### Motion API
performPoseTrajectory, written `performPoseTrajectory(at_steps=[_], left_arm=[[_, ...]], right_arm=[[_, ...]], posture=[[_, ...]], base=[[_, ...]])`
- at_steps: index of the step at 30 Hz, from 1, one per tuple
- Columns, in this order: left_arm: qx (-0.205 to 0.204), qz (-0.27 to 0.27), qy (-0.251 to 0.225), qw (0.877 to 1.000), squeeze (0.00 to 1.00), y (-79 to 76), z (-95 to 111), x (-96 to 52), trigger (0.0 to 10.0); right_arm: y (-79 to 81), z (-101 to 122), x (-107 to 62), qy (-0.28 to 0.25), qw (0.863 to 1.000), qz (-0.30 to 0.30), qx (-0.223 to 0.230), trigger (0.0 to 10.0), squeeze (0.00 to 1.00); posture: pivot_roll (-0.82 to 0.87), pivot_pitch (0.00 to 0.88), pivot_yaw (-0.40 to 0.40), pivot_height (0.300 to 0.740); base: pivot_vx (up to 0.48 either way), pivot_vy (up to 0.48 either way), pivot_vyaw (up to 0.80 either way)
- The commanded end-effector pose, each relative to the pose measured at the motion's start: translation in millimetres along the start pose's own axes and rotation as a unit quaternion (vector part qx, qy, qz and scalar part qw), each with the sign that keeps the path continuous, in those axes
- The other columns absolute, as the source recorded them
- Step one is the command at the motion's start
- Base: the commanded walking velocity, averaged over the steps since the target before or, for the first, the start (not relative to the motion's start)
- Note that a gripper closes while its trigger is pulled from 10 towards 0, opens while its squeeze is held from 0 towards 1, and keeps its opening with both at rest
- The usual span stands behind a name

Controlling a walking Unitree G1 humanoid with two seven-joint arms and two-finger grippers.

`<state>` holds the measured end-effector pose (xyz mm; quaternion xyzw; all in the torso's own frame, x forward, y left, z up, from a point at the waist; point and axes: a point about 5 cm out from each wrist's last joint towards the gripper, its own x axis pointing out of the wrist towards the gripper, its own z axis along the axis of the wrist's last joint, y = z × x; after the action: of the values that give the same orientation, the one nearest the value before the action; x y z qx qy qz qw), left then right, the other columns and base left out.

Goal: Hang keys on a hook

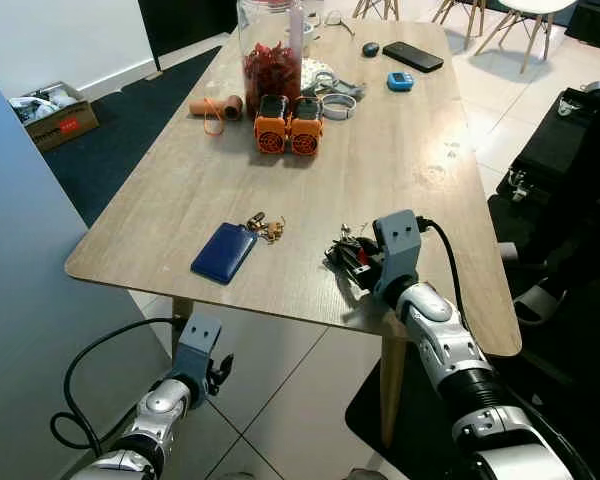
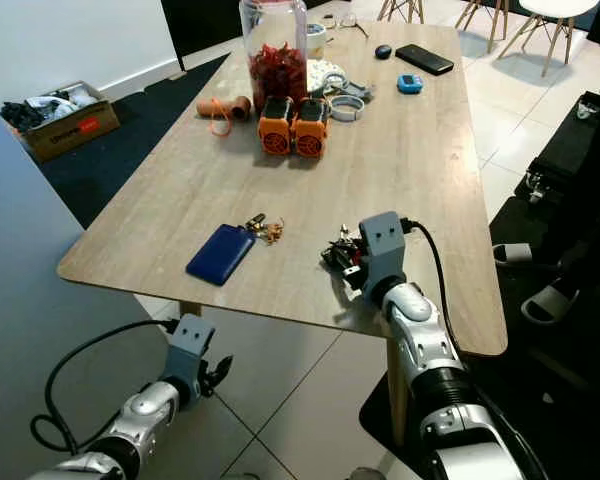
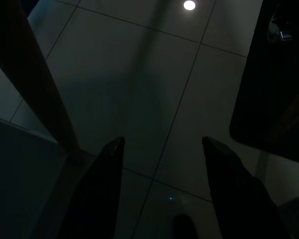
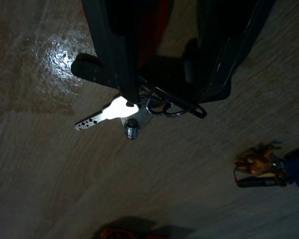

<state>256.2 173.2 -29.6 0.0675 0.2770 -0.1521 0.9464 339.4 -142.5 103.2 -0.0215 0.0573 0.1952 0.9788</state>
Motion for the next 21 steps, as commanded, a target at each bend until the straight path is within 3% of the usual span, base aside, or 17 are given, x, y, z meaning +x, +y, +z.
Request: performPoseTrajectory(at_steps=[1, 10, 16, 17, 18, 19, 20, 21], left_arm=[[0.007, 0.004, 0.011, 1.0, 0.0, 5.8, -5, -3.3, 10.0], [0.009, 0.004, 0.011, 1.0, 0.0, 6.4, -4, -3.3, 10.0], [0.009, 0.004, 0.01, 1.0, 0.0, 6.8, -3, -2.9, 10.0], [0.009, 0.005, 0.01, 1.0, 0.0, 6.9, -3, -2.9, 10.0], [0.008, 0.005, 0.01, 1.0, 0.0, 7.1, -3, -2.9, 10.0], [0.008, 0.006, 0.01, 1.0, 0.0, 7.4, -3, -3.0, 10.0], [0.008, 0.006, 0.01, 1.0, 0.0, 7.6, -3, -3.1, 10.0], [0.007, 0.008, 0.01, 1.0, 0.0, 7.8, -3, -3.2, 10.0]], right_arm=[[-3.5, -2, -2.2, 0.004, 1.0, -0.014, 0.009, 10.0, 0.0], [-9.3, 4, 2.0, 0.0, 0.999, -0.032, 0.024, 10.0, 0.0], [-3.9, 12, 8.0, -0.009, 1.0, -0.006, 0.023, 10.0, 0.0], [-2.3, 14, 9.0, -0.011, 1.0, 0.0, 0.021, 10.0, 0.21], [0.0, 15, 10.0, -0.012, 1.0, 0.007, 0.02, 10.0, 0.33], [2.0, 16, 10.8, -0.012, 1.0, 0.013, 0.018, 10.0, 0.35], [3.6, 17, 11.2, -0.011, 1.0, 0.017, 0.016, 10.0, 0.35], [6.9, 16, 11.5, -0.008, 1.0, 0.027, 0.014, 10.0, 0.21]], posture=[[0.05, 0.095, 0.013, 0.74], [0.05, 0.096, 0.017, 0.74], [0.05, 0.097, 0.016, 0.74], [0.05, 0.097, 0.015, 0.74], [0.05, 0.097, 0.015, 0.74], [0.05, 0.097, 0.015, 0.74], [0.06, 0.097, 0.013, 0.74], [0.06, 0.097, 0.013, 0.74]], base=[[0.0, 0.0, 0.0], [0.0, 0.0, 0.0], [0.0, 0.0, 0.0], [0.0, 0.0, 0.0], [0.0, 0.0, 0.0], [0.0, 0.0, 0.0], [0.0, 0.0, 0.0], [0.0, 0.0, 0.0]])
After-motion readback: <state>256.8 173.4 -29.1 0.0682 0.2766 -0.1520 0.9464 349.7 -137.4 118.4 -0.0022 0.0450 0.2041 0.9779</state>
